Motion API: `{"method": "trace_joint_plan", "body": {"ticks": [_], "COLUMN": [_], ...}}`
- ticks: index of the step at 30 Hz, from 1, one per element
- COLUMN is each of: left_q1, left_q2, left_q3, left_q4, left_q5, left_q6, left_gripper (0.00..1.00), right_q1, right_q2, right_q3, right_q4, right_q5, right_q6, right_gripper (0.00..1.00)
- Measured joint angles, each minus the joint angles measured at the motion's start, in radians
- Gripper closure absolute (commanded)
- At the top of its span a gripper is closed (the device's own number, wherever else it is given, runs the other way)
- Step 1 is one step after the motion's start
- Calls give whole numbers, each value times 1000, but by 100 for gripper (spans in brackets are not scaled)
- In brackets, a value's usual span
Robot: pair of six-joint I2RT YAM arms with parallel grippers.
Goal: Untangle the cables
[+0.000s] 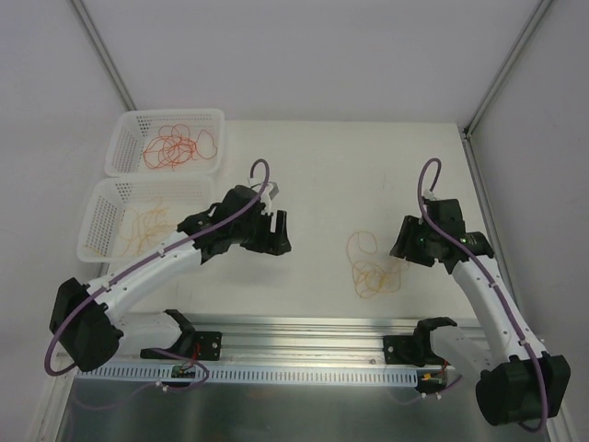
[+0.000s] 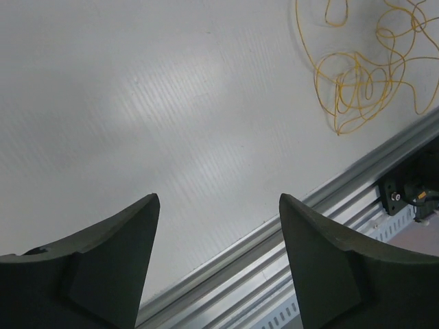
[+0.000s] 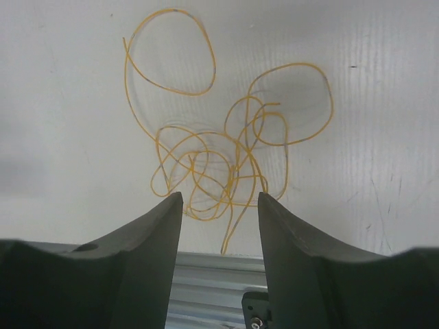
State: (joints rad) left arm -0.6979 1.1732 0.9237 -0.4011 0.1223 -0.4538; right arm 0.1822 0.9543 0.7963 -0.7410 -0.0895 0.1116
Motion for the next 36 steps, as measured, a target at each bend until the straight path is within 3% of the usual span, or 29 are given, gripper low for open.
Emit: {"method": "trace_joint_plan", "body": {"ticks": [4, 13, 14, 15, 18, 22, 31, 36], "left_q1": [-62, -142, -144, -146, -147, -148, -161, -161], "left_q2": [93, 198, 198, 198, 198, 197, 130, 48], "left_q3": [28, 84, 84, 84, 84, 83, 37, -15], "left_q4": [18, 56, 57, 59, 64, 70, 107, 170], "left_q5": [-1, -3, -3, -4, -4, -4, -8, -9], "left_q6": [-9, -10, -10, -10, -10, -5, 51, 80], "left_gripper": [16, 15, 16, 16, 16, 16, 15, 14], "right_q1": [-56, -81, -81, -81, -79, -57, 40, 98], "right_q2": [-24, 45, 55, 63, 80, 79, 6, -48], "right_q3": [-10, -58, -71, -80, -87, -42, 447, 533], "right_q4": [2, 45, 50, 54, 57, 31, 11, 29], "right_q5": [0, -38, -50, -59, -84, -137, -334, -367], "right_q6": [28, 28, 26, 23, 11, 10, 28, 42], "right_gripper": [47, 55, 60, 78, 99, 99, 99, 99]}}
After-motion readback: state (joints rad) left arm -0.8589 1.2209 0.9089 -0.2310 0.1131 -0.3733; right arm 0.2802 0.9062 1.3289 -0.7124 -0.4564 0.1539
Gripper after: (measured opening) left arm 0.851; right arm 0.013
